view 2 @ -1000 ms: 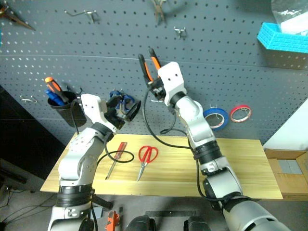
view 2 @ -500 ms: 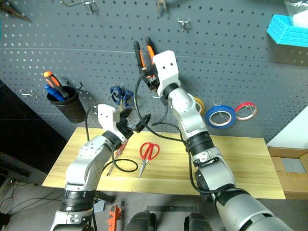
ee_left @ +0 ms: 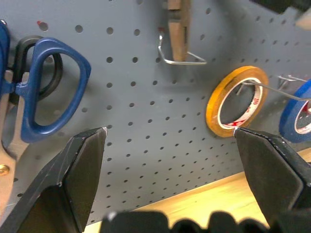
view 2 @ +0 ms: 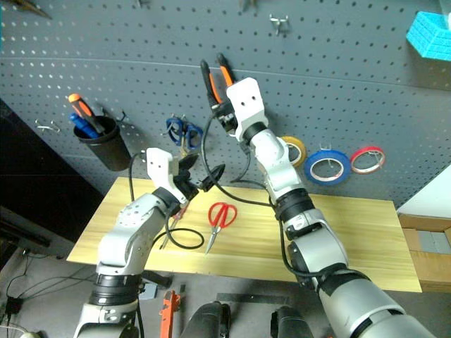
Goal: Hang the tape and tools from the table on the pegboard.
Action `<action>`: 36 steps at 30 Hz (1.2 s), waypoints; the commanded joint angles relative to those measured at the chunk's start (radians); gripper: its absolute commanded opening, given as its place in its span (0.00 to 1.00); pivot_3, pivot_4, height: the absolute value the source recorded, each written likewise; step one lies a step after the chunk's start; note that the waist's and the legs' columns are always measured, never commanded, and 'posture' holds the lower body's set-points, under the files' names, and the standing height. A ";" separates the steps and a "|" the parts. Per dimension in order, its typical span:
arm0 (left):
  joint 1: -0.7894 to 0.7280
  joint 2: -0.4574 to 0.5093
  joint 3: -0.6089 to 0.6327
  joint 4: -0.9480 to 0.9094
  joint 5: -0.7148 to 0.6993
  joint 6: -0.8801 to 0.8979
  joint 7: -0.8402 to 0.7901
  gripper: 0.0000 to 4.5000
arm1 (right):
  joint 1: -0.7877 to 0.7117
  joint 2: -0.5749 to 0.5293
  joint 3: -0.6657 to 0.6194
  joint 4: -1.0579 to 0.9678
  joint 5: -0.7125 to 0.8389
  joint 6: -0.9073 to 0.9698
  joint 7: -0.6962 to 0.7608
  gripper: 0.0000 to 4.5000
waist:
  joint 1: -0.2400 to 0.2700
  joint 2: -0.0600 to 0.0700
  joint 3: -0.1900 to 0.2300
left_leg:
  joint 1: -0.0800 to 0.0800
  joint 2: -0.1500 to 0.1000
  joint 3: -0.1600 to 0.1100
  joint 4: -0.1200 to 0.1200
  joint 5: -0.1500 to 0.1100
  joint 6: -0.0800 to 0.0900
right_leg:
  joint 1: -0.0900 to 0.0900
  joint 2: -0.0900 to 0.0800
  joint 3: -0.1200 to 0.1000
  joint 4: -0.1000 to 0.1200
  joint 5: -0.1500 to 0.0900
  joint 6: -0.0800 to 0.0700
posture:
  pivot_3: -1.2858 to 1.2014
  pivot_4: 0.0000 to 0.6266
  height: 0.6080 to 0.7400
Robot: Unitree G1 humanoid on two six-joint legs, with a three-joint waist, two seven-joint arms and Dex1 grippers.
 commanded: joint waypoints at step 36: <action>-0.030 -0.024 0.009 -0.044 -0.008 -0.015 -0.009 1.00 | 0.114 -0.026 -0.018 0.049 -0.054 0.011 -0.091 0.97 | 0.009 0.001 0.017 | 0.000 -0.001 -0.002 0.000 0.004 0.003 | 0.002 -0.001 -0.002 -0.002 0.001 0.001 | 0.64 0.34 1.00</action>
